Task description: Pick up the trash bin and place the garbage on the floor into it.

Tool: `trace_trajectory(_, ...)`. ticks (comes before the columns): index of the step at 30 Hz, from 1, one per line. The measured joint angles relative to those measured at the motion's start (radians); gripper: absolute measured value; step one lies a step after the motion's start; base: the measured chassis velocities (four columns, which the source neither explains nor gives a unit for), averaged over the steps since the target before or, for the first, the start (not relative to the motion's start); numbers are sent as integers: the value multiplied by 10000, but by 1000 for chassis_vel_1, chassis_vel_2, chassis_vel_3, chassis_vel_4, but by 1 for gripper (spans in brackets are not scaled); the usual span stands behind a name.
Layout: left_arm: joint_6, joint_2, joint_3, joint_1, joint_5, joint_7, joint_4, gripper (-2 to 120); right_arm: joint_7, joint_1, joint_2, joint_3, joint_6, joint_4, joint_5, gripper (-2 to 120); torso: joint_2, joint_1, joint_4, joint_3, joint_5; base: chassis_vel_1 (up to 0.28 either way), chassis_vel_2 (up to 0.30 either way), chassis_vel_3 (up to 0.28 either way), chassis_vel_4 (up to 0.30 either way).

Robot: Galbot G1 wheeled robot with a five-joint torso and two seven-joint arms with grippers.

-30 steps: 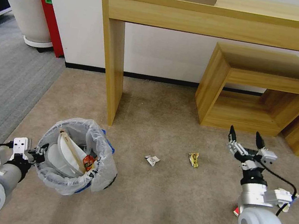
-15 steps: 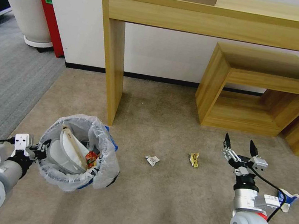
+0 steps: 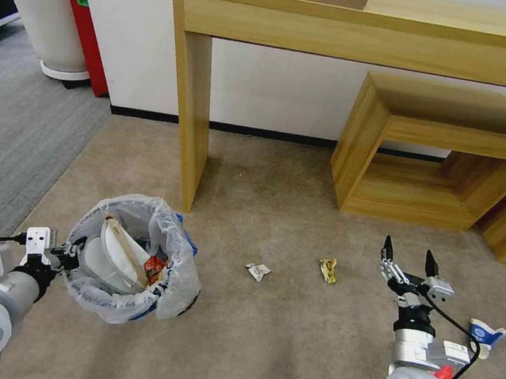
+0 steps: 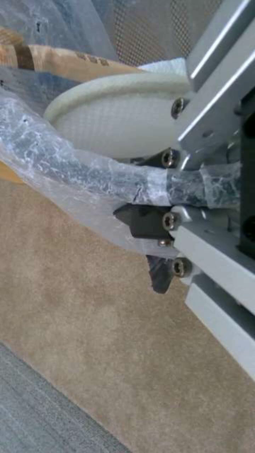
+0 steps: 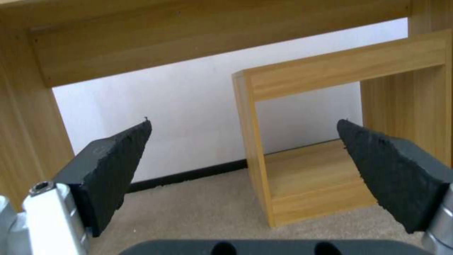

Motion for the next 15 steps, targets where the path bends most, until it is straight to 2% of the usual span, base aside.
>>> trace_trajectory(15, -18, 73, -19, -45, -16, -1, 272, 0, -95, 37, 103, -2, 89, -140, -436, 100, 0, 0, -1, 0, 0, 0, 0, 0, 0)
